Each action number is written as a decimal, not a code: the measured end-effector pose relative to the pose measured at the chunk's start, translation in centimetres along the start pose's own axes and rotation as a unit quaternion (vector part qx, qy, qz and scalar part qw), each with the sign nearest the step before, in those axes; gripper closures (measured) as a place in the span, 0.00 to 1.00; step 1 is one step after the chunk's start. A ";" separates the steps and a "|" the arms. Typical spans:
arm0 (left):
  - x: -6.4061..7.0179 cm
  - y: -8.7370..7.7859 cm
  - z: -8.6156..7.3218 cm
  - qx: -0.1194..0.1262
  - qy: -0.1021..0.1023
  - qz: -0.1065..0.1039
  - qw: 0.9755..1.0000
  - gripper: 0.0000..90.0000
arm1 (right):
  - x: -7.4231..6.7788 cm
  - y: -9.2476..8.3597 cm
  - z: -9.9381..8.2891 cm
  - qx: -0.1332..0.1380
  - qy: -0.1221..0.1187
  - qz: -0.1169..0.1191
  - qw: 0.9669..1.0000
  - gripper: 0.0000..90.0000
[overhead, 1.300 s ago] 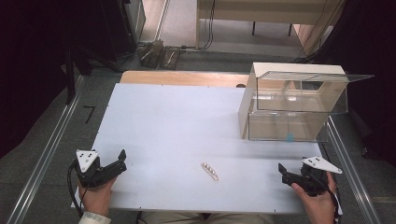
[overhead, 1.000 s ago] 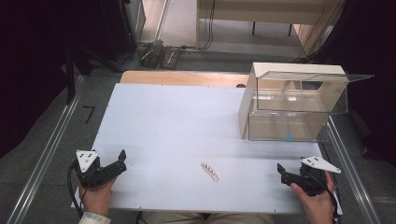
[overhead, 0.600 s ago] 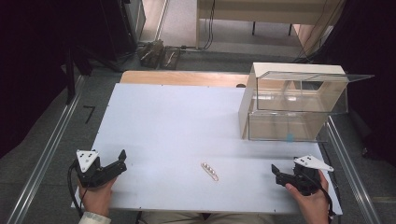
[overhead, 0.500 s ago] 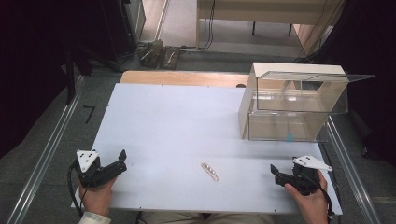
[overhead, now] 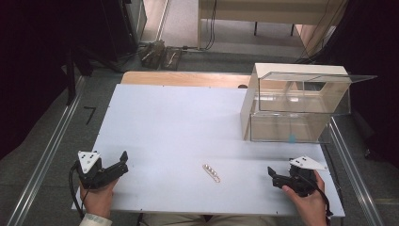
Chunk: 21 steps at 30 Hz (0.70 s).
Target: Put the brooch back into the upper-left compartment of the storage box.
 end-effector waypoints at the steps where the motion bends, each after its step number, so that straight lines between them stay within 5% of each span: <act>1: 0.0 0.0 0.0 -0.001 0.001 0.000 1.000 0.02 | -0.1 0.0 0.0 0.000 0.001 0.001 1.000 0.12; 21: -0.1 0.0 0.0 -0.001 0.000 0.001 1.000 0.02 | -2.1 0.9 0.6 -0.003 -0.011 0.033 0.999 0.13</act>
Point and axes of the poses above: each handheld gripper's, and its own axes: y roughly forward along the jaws, z roughly out of its top, x roughly to its right, the point moved 4 cm from there along y, roughly forward along the jaws, and after that the axes turned 8 degrees about z, right-handed, at the moved point
